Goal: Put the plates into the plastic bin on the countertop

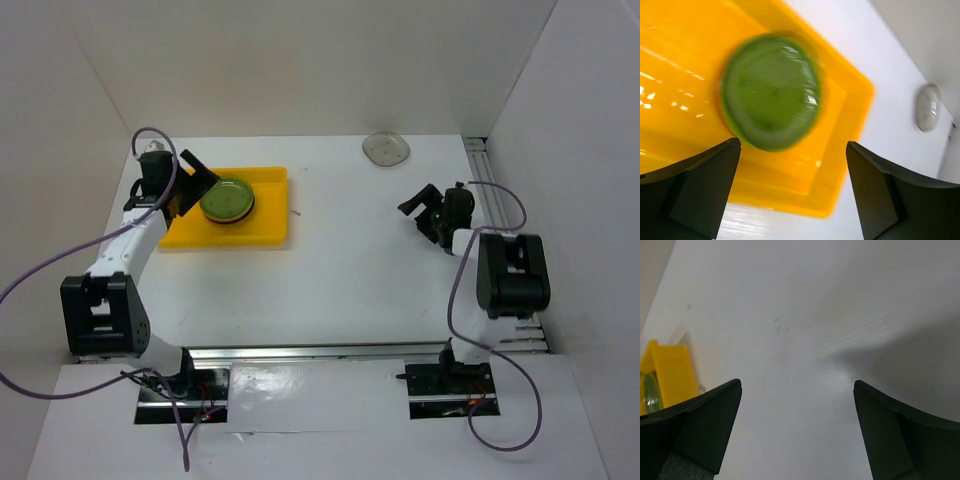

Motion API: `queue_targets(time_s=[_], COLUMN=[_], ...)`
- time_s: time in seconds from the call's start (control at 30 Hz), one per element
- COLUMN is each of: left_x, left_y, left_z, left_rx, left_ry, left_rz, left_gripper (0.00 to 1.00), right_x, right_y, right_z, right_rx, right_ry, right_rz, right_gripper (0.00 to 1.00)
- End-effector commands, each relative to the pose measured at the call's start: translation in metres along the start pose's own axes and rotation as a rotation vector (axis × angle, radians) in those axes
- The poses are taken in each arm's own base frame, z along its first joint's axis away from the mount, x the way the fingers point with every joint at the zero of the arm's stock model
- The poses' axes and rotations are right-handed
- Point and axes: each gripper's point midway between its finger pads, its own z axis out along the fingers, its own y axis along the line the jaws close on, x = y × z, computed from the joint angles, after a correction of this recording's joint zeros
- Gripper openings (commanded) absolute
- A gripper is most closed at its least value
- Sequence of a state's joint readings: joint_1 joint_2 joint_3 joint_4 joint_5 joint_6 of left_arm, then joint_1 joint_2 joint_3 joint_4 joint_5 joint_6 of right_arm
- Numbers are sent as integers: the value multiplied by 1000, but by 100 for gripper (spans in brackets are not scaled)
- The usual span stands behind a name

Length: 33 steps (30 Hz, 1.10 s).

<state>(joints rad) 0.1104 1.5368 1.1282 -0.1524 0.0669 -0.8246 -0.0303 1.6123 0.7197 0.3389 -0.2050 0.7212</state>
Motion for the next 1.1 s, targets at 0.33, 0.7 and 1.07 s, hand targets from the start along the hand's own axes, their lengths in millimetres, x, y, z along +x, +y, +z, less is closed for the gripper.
queue_targets(time_s=[0.33, 0.7, 1.07], left_x=[16, 35, 46], left_y=[-111, -119, -126], left_z=[-102, -103, -102], left_rx=[191, 168, 176], left_ry=[-104, -85, -59], left_rz=[276, 349, 422], left_gripper=[100, 100, 100], right_x=[-63, -35, -23], right_y=[-39, -48, -24], right_z=[162, 249, 228], right_rx=[29, 172, 205], right_ry=[59, 188, 182], right_rz=[53, 9, -20], right_gripper=[95, 56, 0])
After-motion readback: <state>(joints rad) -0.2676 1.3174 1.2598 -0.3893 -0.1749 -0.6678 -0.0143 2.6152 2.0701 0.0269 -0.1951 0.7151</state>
